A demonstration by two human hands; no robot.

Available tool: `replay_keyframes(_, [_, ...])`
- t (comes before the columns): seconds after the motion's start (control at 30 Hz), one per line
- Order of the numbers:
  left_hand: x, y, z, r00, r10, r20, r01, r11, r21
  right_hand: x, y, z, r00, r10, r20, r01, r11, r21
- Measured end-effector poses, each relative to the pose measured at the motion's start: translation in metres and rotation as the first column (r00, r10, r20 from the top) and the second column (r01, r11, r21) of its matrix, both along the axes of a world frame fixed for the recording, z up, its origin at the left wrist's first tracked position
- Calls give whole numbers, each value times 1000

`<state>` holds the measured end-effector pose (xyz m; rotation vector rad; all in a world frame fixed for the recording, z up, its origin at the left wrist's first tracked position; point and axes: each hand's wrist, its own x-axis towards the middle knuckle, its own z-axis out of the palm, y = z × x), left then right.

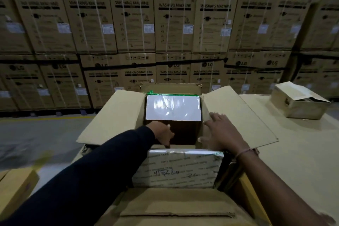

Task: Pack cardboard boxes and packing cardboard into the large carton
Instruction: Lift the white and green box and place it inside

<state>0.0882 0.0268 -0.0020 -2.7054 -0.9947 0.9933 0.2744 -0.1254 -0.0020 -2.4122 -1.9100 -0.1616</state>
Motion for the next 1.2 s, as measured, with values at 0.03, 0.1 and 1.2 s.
replay_keyframes(0.03, [1, 3, 0, 999, 23, 24, -24, 999, 29, 0, 1, -1, 1000, 1, -9, -1, 1000, 9])
replay_keyframes(0.1, [4, 9, 10, 993, 73, 90, -78, 996, 53, 3, 2, -2, 1000, 3, -28, -2, 999, 36])
replay_keyframes(1.2, [5, 165, 39, 748, 150, 646, -176, 984, -25, -1, 28, -8, 952, 304, -33, -302, 920, -250])
